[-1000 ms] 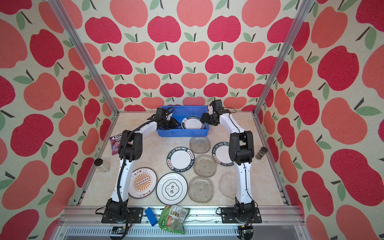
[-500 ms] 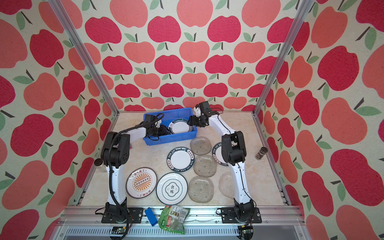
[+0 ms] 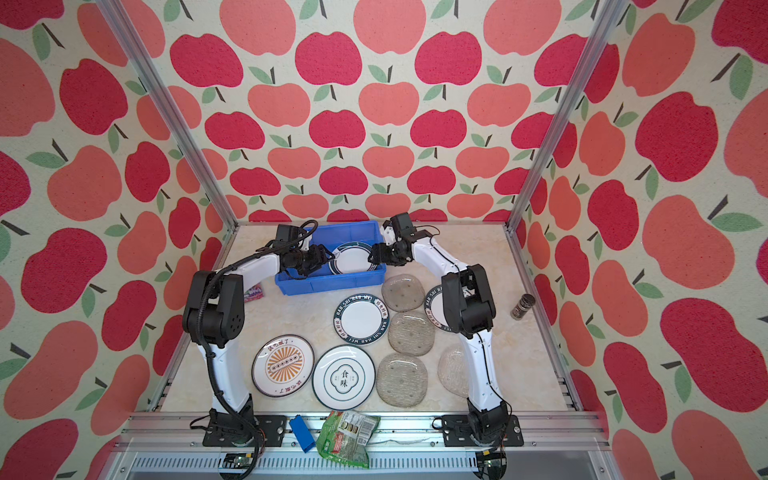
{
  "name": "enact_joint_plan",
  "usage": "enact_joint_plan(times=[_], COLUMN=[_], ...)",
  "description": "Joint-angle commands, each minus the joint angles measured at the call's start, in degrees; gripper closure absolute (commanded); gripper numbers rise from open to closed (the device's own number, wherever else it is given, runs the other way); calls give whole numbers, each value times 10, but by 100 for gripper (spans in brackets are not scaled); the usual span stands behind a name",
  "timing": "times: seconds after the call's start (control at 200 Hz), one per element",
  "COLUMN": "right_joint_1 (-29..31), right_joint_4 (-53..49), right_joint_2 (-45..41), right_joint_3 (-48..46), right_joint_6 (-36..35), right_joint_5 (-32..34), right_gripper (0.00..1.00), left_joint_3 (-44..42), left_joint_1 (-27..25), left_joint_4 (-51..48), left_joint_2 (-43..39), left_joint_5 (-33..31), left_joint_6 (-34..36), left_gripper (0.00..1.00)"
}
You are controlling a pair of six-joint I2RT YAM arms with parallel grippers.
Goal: Place the plates into the plastic bin on the countertop
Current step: 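Raise both grippers from the bin, moving the left toward the HAO SHI HAO WEI plate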
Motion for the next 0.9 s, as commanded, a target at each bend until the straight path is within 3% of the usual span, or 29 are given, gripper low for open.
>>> enact_joint_plan(times=[0.0,0.04,0.155,0.3,0.43,0.59,0.725,0.895], right_joint_1=[-26,-34,-47,-50,-38,-2,28,38], right_joint_4=[2,-6,-17,-15,-8,-31,-54,-29], right_joint_2=[-41,-44,-74,-154,-236,-305,-324,-317], right_joint_3=[38,49,49,-13,-101,-174,-198,-227], right_joint_6=[-1,-4,-11,-16,-20,-36,-41,-19], right_joint_5=[16,19,36,64,73,90,102,82], right_gripper=[25,24,23,24,25,26,26,26], left_joint_3=[38,44,45,15,-22,-137,-241,-357], left_joint_1=[6,6,4,-7,-50,-123,-189,-204], left_joint_4=[-48,-58,-92,-138,-200,-221,-222,-118], left_joint_2=[-48,-63,-125,-233,-332,-439,-483,-502], left_joint_5=[-38,-47,-68,-78,-85,-61,-98,-91], left_joint_6=[37,43,57,68,86,57,8,-57], left_gripper=[12,6,0,2,6,12,18,23])
